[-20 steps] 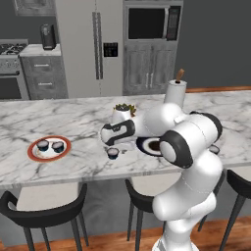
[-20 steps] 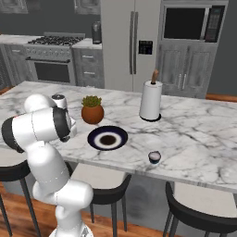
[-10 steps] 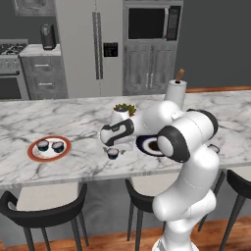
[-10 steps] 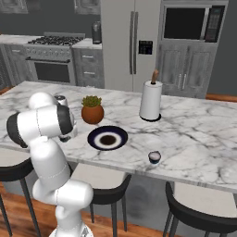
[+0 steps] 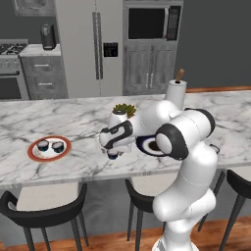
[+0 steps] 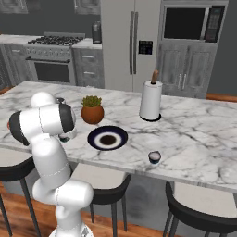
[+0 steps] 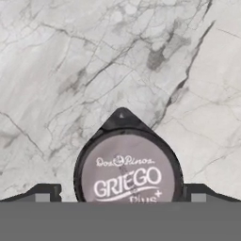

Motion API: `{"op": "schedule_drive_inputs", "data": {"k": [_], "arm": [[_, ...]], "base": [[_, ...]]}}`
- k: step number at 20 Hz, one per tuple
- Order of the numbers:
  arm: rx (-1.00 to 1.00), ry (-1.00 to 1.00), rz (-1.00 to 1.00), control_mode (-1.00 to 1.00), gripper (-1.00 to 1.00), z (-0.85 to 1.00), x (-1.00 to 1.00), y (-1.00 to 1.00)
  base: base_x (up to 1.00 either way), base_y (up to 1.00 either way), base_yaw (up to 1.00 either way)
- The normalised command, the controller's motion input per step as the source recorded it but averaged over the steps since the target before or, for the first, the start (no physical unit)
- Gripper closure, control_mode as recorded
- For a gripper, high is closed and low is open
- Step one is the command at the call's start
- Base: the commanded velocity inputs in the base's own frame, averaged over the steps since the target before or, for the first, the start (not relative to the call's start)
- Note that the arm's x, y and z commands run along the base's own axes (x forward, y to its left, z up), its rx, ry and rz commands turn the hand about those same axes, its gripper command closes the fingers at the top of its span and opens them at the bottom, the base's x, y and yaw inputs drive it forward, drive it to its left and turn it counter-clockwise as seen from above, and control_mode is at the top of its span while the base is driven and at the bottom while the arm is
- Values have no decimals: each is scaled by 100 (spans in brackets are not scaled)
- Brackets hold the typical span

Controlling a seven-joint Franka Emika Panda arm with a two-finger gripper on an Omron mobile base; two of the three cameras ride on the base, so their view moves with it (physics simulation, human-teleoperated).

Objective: Place two yogurt containers on each plate.

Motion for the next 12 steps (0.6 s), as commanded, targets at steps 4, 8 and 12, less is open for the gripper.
{"op": "schedule_drive_inputs", "data": {"k": [4,8,12], "arm": [[0,-7,0,-100,-100,-9,5,9],[0,-10,0,-100,-100,-10,7,1],[0,-8,0,-100,-100,-11,3,0]], "base": [[0,0,0],[0,0,0],[0,0,0]]}}
